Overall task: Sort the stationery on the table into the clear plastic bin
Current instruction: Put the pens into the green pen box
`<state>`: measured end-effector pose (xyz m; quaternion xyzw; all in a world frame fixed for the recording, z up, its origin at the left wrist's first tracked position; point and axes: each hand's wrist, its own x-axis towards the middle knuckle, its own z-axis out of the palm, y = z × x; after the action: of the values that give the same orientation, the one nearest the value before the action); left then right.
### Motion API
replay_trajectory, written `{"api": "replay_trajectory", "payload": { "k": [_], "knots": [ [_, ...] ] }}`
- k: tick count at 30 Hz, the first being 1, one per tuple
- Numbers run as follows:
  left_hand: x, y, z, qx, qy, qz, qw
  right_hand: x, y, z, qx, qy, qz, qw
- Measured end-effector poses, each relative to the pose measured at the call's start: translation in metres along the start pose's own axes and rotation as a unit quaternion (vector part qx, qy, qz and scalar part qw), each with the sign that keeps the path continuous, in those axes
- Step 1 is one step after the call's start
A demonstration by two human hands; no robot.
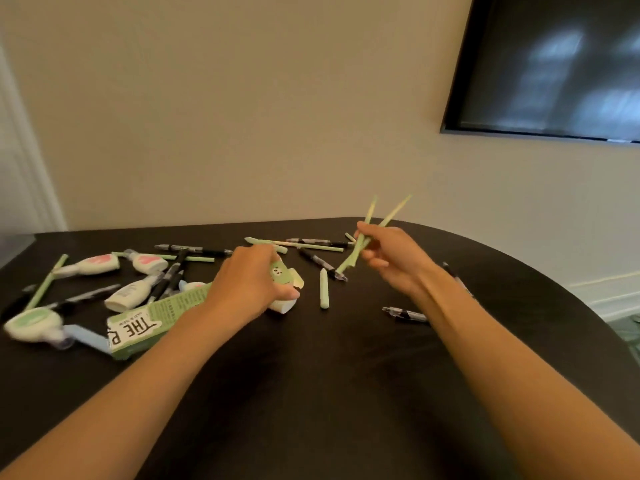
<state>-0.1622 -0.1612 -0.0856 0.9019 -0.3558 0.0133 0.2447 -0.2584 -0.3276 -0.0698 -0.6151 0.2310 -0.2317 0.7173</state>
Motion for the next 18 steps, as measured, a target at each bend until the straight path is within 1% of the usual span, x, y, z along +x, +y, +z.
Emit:
{"api": "replay_trajectory", "payload": {
  "k": [3, 8, 11, 15, 17, 18],
  "knots": [
    [-0.025, -0.025, -0.011, -0.019, -0.010, 0.009, 1.000, -0.013, 0.019, 0.039, 0.095, -0.010, 0.026, 0.995],
    [-0.053, -0.059, -0.019, -0.047, -0.017, 0.007, 0.999, -0.026, 0.051, 0.094, 0.121, 0.025, 0.035, 0.992],
    [-0.060, -0.070, -0.021, -0.063, -0.001, 0.008, 0.998, -0.032, 0.061, 0.117, 0.101, 0.028, 0.016, 0.994],
    [-0.058, -0.073, -0.023, -0.079, 0.010, 0.019, 0.997, -0.038, 0.067, 0.132, 0.097, -0.010, -0.012, 0.995],
    [-0.057, -0.071, -0.020, -0.083, 0.006, 0.019, 0.996, -0.037, 0.069, 0.129, 0.056, -0.023, -0.018, 0.998],
    [-0.056, -0.072, -0.018, -0.084, 0.011, 0.012, 0.996, -0.036, 0.070, 0.128, 0.010, -0.022, -0.013, 1.000]
  ]
}}
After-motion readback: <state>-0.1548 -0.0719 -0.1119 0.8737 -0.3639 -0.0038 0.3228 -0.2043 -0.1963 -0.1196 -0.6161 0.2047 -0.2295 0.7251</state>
